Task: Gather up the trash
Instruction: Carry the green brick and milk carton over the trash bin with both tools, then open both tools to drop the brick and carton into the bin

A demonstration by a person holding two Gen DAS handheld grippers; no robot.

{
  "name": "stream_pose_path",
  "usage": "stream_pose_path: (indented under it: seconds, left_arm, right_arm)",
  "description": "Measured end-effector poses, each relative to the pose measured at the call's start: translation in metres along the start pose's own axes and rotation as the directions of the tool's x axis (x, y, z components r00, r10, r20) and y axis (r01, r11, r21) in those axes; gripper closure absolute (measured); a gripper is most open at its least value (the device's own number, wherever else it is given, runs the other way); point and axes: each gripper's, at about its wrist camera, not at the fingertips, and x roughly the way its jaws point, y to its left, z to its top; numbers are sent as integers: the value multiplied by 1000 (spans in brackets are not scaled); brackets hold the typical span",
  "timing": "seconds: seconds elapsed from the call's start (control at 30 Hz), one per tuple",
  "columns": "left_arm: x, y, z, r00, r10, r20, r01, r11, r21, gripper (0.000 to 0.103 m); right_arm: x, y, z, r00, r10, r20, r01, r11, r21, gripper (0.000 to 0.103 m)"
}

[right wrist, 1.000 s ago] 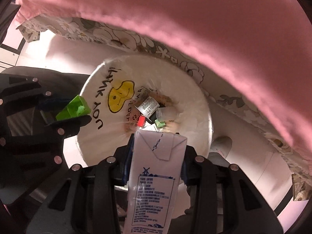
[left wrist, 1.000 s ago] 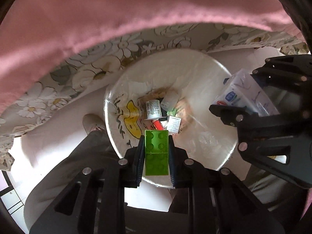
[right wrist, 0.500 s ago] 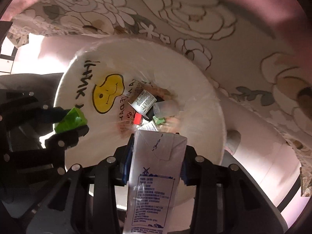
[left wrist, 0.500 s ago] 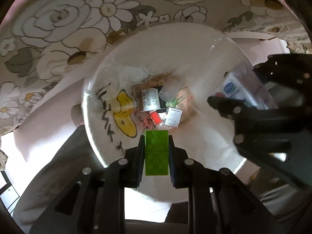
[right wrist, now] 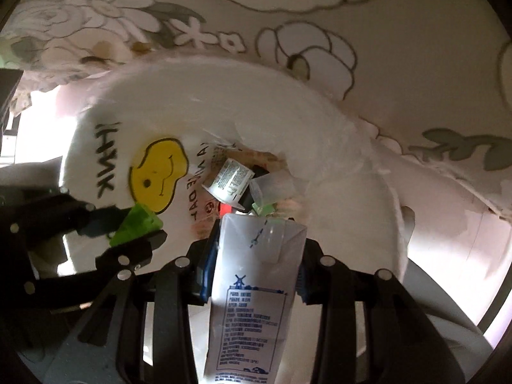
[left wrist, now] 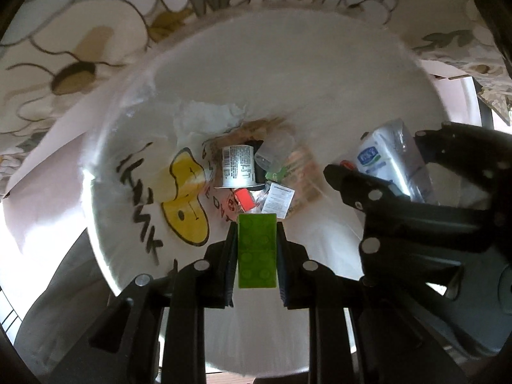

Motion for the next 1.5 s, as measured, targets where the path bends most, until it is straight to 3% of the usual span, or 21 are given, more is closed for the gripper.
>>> stream_pose_path:
  seconds: [0.13, 0.23, 0.33, 0.73, 0.8, 0.83, 1.0, 1.5]
  left_arm:
    - [9, 2, 4, 1000, -13, 3, 13, 1000, -7, 79]
    - [15, 2, 6, 999, 38, 10, -38, 999, 9, 79]
    - [24, 8, 7, 1000, 3, -22, -4, 1000, -20, 79]
    - [42, 2, 15, 999, 38, -23, -37, 999, 19, 79]
    - [45, 2, 16, 998, 53, -36, -52, 999, 16, 58]
    - [45, 2, 17, 997, 63, -41, -62, 998, 8, 43]
    - [36, -1, 17, 999, 36, -20, -36, 999, -6, 38]
    - [9, -16, -15, 996, 86, 29, -88, 993, 83, 33]
  right_arm:
    - [5, -4, 3, 1000, 3, -1, -3, 999, 35, 63]
    - [9, -7, 3, 1000, 16, -12, -15, 998, 65, 63]
    - [14, -4, 5, 1000, 1, -18, 0, 998, 55, 63]
    - [29, -13, 9, 999, 26, -38, -21, 992, 127, 63]
    - [33, -17, 13, 998, 8, -68, 1, 992, 126, 55]
    - [31, -18, 13, 997, -6, -71, 15, 992, 125, 51]
    - [21, -21, 11, 998, 27, -51, -20, 991, 132, 49]
    - [-5, -12, -20, 999, 38, -38, -33, 991, 128, 48]
